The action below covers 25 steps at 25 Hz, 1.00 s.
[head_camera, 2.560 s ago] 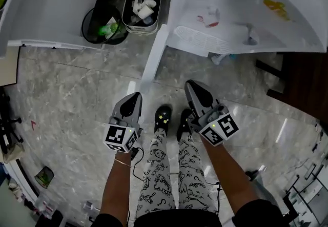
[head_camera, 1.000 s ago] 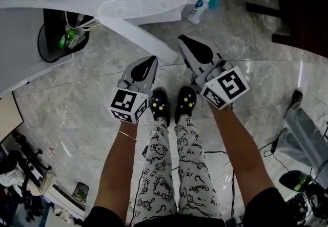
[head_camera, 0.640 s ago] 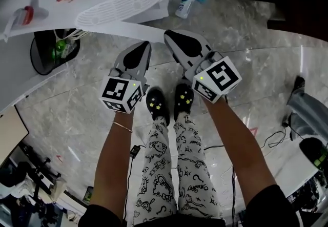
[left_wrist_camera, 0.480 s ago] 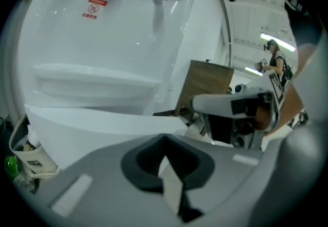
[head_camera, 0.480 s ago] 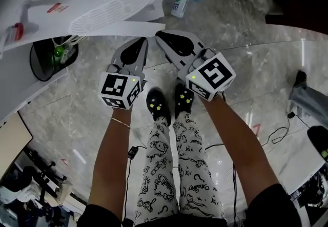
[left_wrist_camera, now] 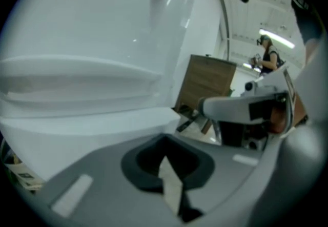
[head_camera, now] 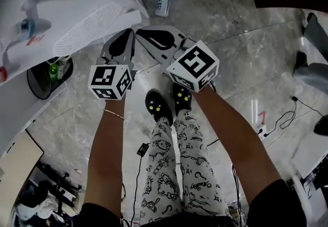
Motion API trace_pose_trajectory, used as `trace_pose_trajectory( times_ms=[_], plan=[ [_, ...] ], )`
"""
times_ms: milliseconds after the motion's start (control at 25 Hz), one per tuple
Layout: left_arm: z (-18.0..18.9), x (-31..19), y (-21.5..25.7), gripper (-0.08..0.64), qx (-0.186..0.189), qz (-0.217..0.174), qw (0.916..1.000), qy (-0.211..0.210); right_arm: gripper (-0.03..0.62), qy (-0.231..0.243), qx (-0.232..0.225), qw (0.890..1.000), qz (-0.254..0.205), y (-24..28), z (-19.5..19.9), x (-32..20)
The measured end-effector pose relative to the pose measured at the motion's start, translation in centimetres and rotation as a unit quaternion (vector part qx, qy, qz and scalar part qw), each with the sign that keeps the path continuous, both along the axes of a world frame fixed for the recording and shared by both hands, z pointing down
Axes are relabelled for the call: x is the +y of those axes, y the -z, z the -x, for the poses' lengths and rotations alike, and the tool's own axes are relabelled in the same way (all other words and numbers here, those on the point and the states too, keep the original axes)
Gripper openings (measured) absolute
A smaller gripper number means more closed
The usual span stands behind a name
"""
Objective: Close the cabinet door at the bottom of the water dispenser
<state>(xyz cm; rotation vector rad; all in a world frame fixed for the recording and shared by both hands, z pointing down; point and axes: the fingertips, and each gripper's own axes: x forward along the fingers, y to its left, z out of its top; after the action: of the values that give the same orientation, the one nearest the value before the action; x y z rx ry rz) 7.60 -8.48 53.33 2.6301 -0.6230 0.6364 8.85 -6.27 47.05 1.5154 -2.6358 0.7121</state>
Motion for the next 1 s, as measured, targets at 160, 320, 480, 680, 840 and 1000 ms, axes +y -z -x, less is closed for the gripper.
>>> trace_pose_trajectory(
  times_ms=[160,320,480,680,840,1000],
  plan=[
    [0.0,-1.6,-0.8,-0.005,-0.013,0.009,0.9994,0.031,0.017,-0.016,-0.011,1.0,0.002,0.2,-0.9,0.2],
    [0.8,-3.5,-1.1,-0.005,-0.017,0.019,0.9964,0.081,0.017,-0.038,-0.036,0.999,-0.001,0.9,-1.9,0.3],
    [1.8,-4.4,-0.7,-0.005,0.006,0.037,0.9923,0.118,0.017,-0.061,-0.062,0.996,-0.003,1.9,-2.8,0.3],
    [1.6,-3.2,0.3,-0.005,0.021,0.039,0.9928,0.111,0.017,-0.056,-0.055,0.997,0.001,2.4,-2.7,0.6],
    [1.4,-1.4,1.6,-0.005,0.039,0.05,0.9916,0.112,0.017,-0.046,-0.051,0.998,0.01,2.6,-2.2,1.3],
    [1.9,0.3,2.9,-0.005,0.051,0.052,0.9912,0.11,0.017,-0.028,-0.034,0.999,0.03,1.5,-1.0,2.3]
  ],
)
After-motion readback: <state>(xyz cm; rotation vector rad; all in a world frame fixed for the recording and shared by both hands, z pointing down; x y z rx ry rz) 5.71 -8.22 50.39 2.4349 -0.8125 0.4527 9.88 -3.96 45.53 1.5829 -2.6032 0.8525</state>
